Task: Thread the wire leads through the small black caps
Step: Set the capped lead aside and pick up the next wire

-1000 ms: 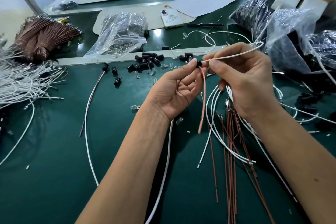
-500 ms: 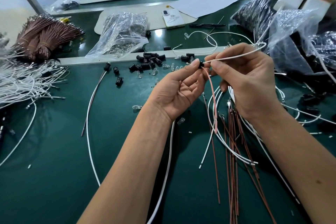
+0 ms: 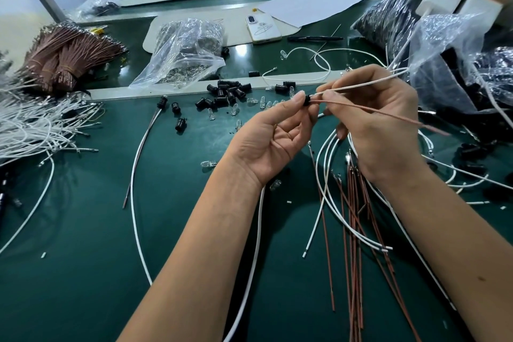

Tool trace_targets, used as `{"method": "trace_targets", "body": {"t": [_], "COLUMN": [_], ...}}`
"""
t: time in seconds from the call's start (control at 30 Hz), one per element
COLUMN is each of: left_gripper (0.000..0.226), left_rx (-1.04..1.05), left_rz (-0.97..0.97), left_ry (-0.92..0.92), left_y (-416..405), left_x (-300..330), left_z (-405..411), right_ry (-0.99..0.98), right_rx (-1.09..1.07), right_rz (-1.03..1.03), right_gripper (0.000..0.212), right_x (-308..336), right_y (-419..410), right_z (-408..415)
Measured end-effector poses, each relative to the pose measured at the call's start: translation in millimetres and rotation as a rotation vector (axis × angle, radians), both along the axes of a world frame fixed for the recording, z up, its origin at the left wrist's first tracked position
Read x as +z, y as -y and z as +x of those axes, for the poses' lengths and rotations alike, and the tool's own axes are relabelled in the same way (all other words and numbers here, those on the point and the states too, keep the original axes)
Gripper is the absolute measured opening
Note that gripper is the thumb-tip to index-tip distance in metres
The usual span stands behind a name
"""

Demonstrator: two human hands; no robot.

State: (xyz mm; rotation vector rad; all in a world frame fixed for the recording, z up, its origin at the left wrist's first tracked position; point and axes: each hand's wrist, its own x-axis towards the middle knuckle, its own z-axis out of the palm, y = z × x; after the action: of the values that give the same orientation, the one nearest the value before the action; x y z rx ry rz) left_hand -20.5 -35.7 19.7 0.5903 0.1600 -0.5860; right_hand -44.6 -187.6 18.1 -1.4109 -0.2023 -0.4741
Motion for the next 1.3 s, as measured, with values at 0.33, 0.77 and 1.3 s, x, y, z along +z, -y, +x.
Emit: {"method": "trace_targets", "body": {"t": [0.33,0.77,1.3], "left_gripper": [0.024,0.007,0.015], "left_rx": [0.008,-0.027,-0.027], "left_rz": [0.029,-0.031,-0.079], "left_ry": [0.028,-0.010,-0.001], "left_y": [0.5,3.6,5.3], "left_x": [-1.4,2.8,7.3], "left_z": [0.0,-2.1,-6.6], "right_ry": [-0.043,-0.057,-0.111], "right_rx": [0.029,0.050,0.120], "right_rz": [0.036,0.097,0.241], "right_gripper": [0.013,0.021,0.024], "right_x": [-0.1,2.4,3.9], "right_y": [4.5,2.6,4.4], "right_z": [1.9,-0.5,0.6]}}
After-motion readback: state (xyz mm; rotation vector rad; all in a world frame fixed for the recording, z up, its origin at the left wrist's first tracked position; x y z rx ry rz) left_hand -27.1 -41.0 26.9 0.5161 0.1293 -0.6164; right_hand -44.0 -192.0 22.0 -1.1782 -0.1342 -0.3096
